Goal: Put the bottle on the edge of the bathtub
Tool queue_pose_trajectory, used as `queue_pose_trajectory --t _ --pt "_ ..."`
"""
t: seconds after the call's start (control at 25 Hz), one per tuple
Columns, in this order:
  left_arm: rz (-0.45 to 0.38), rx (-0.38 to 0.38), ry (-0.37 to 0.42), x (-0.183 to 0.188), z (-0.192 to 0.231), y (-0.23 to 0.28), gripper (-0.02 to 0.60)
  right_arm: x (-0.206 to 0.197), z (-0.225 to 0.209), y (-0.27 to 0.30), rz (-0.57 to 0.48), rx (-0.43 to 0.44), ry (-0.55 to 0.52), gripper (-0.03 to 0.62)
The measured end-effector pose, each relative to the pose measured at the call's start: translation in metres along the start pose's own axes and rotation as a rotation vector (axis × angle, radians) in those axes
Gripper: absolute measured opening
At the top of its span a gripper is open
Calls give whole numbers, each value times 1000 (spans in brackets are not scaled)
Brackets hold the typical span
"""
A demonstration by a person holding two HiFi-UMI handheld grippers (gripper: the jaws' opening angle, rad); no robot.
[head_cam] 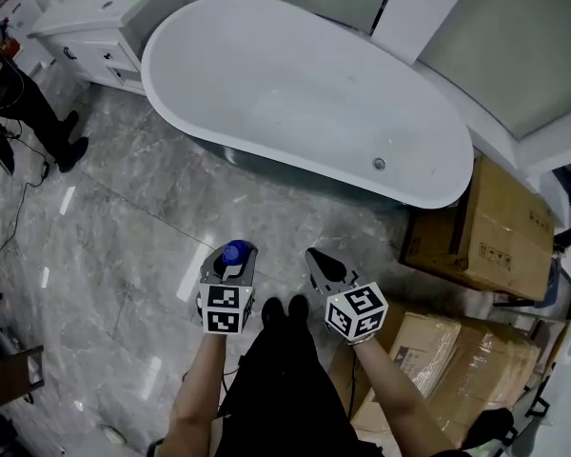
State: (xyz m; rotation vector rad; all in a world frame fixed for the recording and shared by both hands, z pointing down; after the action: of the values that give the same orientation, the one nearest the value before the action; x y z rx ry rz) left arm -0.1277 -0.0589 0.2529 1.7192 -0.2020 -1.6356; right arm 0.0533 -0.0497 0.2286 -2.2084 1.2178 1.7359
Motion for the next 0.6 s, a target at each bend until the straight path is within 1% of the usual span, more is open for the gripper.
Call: queue_pose_trajectory --t 0.16,0.32,0.6 --pt "33 -12 7 -25 1 36 161 -31 -24 22 27 9 30 2" --pt "15 -15 16 -52 0 72 161 -73 -48 40 27 2 63 2" --pt "9 2 -6 -125 16 154 161 -155 -86 101 46 12 49 2"
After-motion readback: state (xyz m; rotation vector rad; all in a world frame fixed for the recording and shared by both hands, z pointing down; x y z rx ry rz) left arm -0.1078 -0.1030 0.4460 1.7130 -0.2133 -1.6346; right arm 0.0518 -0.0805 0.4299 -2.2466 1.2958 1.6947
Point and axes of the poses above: the fingertips, and each gripper's own axes: y forward along the fingers, z to its left, x out of its top, the point moved 5 cm from there along -y, backward along the fingers, and after that the axes turned 2 degrees about -z, right-handed, at the moved point
